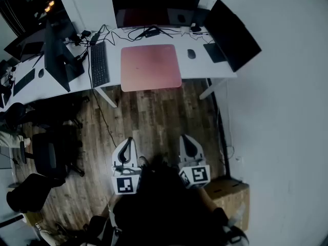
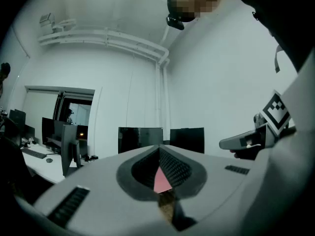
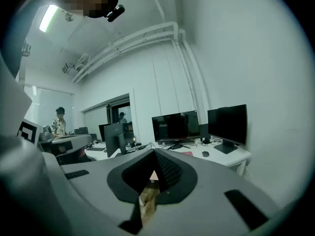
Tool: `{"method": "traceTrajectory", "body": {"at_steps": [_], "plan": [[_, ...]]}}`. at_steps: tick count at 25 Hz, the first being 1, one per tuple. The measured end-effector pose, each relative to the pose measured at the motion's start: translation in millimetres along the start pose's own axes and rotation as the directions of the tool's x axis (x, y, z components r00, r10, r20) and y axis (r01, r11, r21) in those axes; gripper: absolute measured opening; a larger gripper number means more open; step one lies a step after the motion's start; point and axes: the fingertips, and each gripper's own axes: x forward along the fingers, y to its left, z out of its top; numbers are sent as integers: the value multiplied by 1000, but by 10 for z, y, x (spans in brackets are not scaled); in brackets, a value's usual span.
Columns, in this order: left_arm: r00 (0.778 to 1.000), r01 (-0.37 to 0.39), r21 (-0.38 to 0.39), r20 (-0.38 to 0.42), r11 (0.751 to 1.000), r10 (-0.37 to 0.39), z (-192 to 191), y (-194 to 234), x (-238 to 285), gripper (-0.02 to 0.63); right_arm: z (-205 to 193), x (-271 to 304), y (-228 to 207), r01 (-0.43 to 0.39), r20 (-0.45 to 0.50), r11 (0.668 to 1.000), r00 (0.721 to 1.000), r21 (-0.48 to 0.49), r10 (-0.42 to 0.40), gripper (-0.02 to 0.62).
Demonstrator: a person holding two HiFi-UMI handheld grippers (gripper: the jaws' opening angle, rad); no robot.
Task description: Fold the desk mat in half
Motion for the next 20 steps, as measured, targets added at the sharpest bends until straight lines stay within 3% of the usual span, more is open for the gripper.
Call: {"method": "traceTrajectory", "body": {"at_steps": [5, 12, 16, 17, 18, 19, 20], "plan": [[999, -13, -16, -30, 1000, 12, -52, 68, -57, 6, 11, -23, 96, 0, 6, 1000, 1000, 3, 0, 6], [1000, -12, -43, 3, 999, 12, 11, 146, -163, 6, 96, -95, 244, -7, 44, 1000, 999, 4, 7, 6], [997, 11, -71, 80, 997, -6, 254, 246, -241, 11, 235, -103, 226, 11, 111, 995, 994, -99, 0, 9], [995, 15, -59, 97, 998, -10, 284, 277, -250, 45, 260, -86, 217, 19, 121, 995, 993, -99, -7, 34], [995, 18, -42, 99, 999, -14, 269, 309, -253, 120, 266, -61, 217, 26, 120, 996, 993, -89, -15, 129], [996, 22, -28, 84, 999, -20, 208, 342, -253, 165, 240, -33, 219, 33, 108, 996, 994, -82, -24, 176], [998, 28, -23, 57, 999, -26, 116, 379, -256, 169, 185, -10, 222, 40, 92, 996, 995, -86, -32, 178]]}}
